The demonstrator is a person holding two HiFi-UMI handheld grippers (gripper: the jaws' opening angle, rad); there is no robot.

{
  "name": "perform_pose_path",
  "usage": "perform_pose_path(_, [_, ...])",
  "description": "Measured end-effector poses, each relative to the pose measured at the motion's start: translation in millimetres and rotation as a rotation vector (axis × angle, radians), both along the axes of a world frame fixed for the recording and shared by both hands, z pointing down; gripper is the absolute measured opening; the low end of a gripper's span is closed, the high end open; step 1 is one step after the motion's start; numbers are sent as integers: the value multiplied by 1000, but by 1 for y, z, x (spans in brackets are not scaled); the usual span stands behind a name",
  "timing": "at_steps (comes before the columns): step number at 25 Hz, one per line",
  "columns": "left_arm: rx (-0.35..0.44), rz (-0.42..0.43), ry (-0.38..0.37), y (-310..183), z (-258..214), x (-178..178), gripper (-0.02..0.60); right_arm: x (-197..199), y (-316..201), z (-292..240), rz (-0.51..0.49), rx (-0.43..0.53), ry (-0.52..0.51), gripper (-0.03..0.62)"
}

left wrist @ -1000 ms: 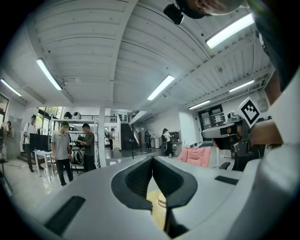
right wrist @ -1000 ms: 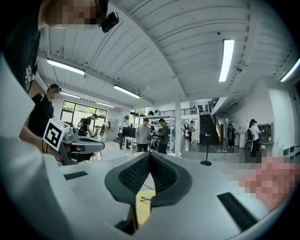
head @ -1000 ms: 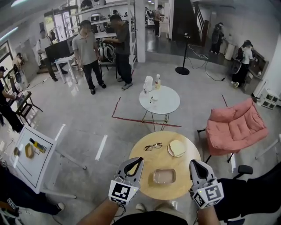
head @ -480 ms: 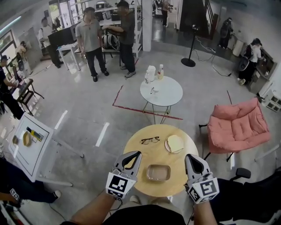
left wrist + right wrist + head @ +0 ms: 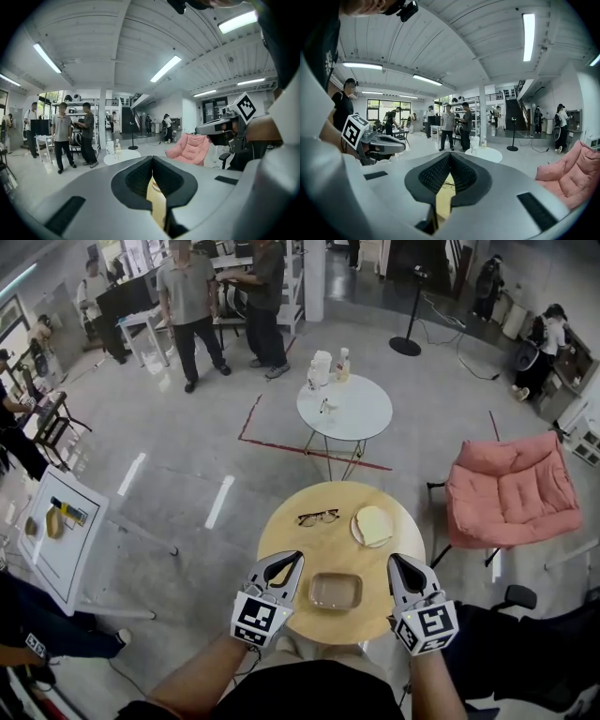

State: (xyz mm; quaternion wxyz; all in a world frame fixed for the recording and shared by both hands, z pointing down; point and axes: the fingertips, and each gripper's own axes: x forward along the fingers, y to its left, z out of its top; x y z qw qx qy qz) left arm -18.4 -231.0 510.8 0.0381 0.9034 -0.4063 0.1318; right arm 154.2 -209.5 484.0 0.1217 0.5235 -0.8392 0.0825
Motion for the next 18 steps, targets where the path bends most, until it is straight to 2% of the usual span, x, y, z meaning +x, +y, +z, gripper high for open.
perform_pose_path(5, [-43, 11, -32, -2, 27, 3, 17, 2, -7, 24, 8, -46, 4, 15])
perform_pose_path(11, [-137, 40, -25, 0, 62, 9, 17, 1, -9, 52, 13, -106, 23, 15])
perform_pose_path(18, [-206, 31, -68, -2, 104, 8, 17, 7, -12, 89, 19, -177, 65, 15])
